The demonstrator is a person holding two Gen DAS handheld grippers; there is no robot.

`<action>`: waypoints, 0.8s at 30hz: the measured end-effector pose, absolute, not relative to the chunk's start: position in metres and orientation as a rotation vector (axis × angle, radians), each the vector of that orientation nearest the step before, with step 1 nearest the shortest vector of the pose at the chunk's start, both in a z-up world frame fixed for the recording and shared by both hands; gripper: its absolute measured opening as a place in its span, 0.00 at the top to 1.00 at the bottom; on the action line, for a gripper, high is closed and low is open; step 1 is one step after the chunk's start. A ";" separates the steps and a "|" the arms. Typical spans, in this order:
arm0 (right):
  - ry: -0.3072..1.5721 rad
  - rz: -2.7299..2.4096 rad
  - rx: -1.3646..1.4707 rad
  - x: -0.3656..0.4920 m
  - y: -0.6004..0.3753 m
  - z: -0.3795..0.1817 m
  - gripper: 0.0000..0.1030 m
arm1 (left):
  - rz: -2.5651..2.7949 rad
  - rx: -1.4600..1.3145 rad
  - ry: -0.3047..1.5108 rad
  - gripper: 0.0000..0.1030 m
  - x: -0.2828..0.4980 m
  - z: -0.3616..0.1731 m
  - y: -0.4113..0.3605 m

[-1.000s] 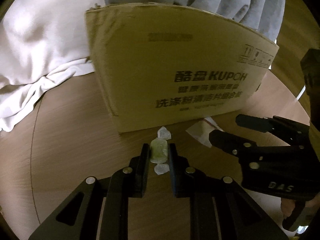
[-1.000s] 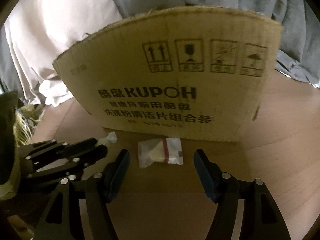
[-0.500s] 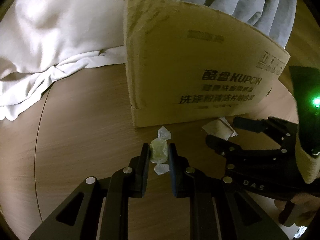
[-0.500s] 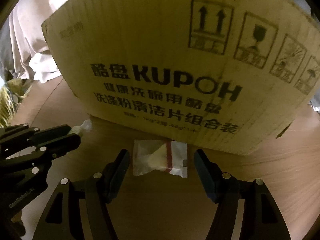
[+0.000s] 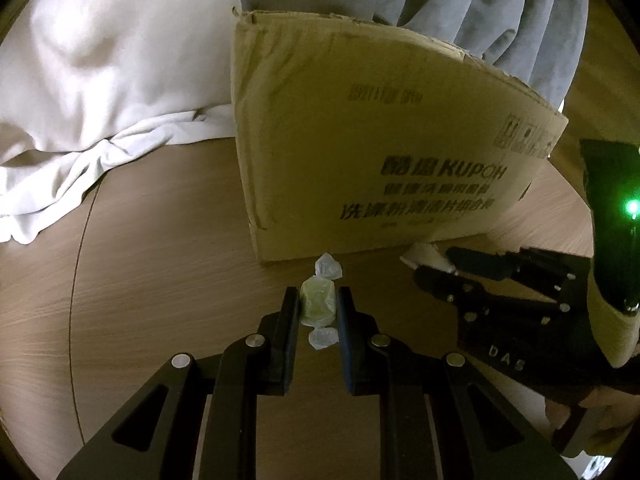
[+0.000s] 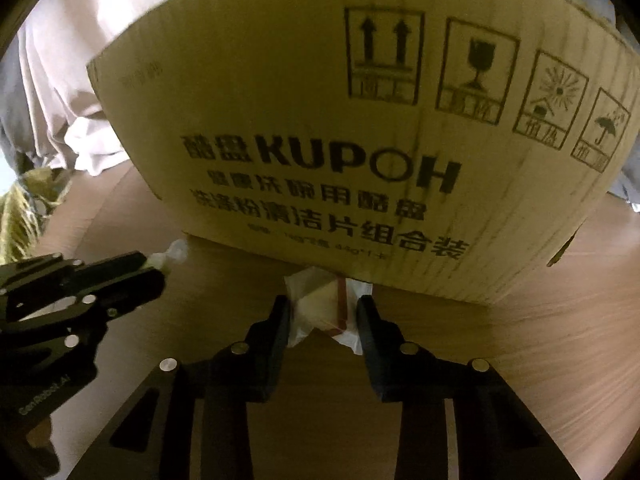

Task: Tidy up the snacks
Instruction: 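Lift both snacks over the box and open both tools to drop them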

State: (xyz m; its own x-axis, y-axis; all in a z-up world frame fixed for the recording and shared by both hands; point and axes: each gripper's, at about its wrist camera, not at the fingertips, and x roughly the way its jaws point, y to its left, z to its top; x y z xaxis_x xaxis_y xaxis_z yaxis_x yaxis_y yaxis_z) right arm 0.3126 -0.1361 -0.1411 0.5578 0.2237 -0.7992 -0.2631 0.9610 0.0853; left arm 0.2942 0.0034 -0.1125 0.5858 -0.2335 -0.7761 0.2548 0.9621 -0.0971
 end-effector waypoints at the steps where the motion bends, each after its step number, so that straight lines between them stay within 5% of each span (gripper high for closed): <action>1: 0.941 0.290 -0.039 0.312 -0.136 -0.142 0.66 | -0.285 0.026 0.897 0.81 0.293 -0.111 0.003; 24: 0.729 0.320 0.054 0.234 -0.177 -0.041 0.66 | -0.308 0.012 0.751 0.81 0.244 -0.027 -0.018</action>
State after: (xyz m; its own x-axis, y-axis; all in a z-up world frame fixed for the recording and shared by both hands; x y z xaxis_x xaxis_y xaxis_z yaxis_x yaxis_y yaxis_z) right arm 0.2340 -0.1775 -0.0410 0.6997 0.3057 -0.6458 -0.2681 0.9501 0.1592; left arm 0.2443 -0.0175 -0.0274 0.6882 -0.2711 -0.6730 0.2799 0.9550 -0.0985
